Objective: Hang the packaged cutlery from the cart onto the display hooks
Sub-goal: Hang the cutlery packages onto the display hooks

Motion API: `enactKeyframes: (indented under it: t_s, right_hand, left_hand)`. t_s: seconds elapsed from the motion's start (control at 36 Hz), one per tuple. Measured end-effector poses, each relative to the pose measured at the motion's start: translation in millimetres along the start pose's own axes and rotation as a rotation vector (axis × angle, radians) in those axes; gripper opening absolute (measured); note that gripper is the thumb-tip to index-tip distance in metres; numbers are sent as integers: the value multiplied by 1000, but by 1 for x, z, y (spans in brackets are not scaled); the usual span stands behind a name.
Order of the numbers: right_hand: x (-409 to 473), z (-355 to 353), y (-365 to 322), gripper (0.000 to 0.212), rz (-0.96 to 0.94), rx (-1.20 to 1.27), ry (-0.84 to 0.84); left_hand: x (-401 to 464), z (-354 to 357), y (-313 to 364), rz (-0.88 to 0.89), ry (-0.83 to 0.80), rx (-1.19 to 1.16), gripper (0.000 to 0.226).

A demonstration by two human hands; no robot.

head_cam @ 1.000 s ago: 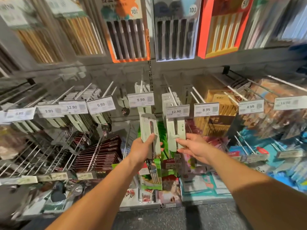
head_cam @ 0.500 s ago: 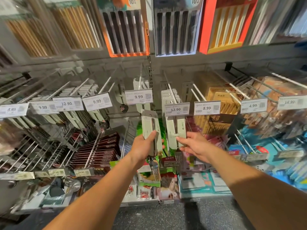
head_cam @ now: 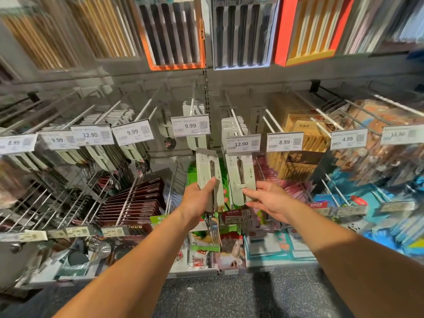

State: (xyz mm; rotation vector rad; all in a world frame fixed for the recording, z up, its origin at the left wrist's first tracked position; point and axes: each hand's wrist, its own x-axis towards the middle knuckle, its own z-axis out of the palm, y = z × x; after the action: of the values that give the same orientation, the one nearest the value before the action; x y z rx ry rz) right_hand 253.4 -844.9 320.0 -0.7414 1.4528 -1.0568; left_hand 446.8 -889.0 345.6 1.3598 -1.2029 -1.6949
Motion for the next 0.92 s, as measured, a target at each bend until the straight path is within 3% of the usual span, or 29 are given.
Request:
enactKeyframes:
  t_s: [0.19, 0.33, 0.47, 0.83, 0.92]
  right_hand:
    - [-7, 3, 0, 24, -17, 36, 23]
    - [-9, 5, -10, 19, -53, 48, 74]
    - [-5, 6, -19, 16, -74, 9, 89]
    - [24, 10, -27, 27, -45, -95, 211]
    - [39, 10, -30, 47, -25, -238, 315]
  left_hand:
    - [-5, -2, -4, 15, -8, 27, 29]
    - [-6, -4, -2, 12, 3, 41, 39]
    - [-8, -3, 6, 29, -38, -3, 22]
    - [3, -1, 6, 44, -43, -16, 26]
    - [7, -1, 2, 40, -18, -6, 31]
